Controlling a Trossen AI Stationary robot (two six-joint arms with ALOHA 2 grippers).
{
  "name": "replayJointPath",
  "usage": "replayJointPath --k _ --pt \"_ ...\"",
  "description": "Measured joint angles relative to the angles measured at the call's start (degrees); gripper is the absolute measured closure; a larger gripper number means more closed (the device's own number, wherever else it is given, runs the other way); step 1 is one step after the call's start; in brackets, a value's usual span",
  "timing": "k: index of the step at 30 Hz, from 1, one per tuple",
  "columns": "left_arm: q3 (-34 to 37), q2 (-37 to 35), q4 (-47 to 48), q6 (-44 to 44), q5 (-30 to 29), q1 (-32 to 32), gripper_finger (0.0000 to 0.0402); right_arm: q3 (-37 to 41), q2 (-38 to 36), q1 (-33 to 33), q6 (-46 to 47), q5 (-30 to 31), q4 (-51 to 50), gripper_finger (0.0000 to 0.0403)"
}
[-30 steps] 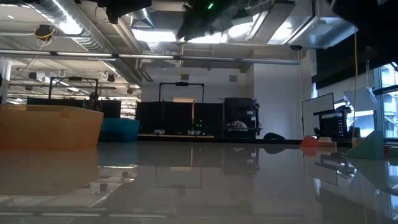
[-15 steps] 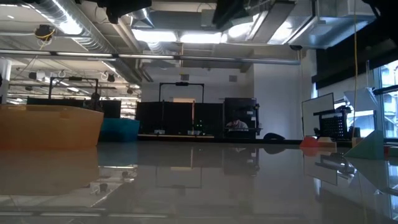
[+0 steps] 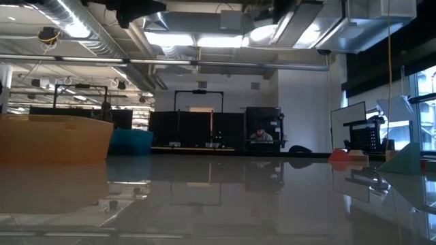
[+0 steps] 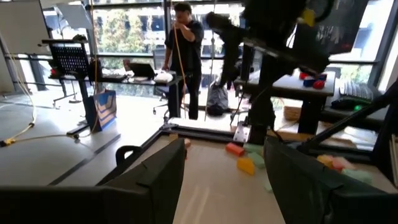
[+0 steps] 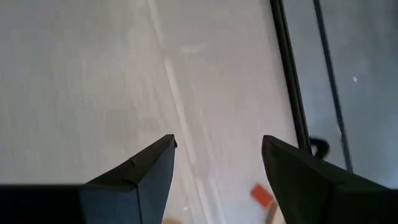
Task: Sort blocks by size
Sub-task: Put the yellow cube block into the blue bin
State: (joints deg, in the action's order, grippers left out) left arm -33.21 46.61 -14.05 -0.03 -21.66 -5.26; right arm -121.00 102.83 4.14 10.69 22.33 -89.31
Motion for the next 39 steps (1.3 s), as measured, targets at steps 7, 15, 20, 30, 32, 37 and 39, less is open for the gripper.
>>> replayJointPath --k 7,15,20,30,32,37,39 --pt "0.00 0.29 2.80 -1.19 0.03 0.00 0.0196 25.34 -15.05 5.79 13.48 4.38 6.46 0.0164" --pt "0.00 0.33 5.62 -1.53 0.01 0.00 0.0196 48.31 -29.14 11.60 37.21 -4.92 9.97 0.0164" --pt "0.00 0.33 4.61 -1.51 0.01 0.07 0.0196 56.30 -30.74 16.80 46.70 -10.50 11.45 0.0164" --pt "0.00 0.33 4.41 -1.51 0.01 0.07 0.0196 67.88 -29.96 22.11 59.18 -28.80 25.47 0.0164" --pt "0.00 0.31 4.39 -1.43 -0.01 0.07 0.0196 69.38 -29.57 24.33 61.70 -31.91 28.98 0.0164" --pt "0.00 0.33 4.29 -0.30 -0.01 0.07 0.0196 72.29 -28.37 30.10 71.40 -39.33 35.12 0.0164" --pt "-0.01 0.33 3.90 0.44 -0.01 0.07 0.0196 72.80 -27.91 32.62 76.89 -41.06 36.28 0.0164"
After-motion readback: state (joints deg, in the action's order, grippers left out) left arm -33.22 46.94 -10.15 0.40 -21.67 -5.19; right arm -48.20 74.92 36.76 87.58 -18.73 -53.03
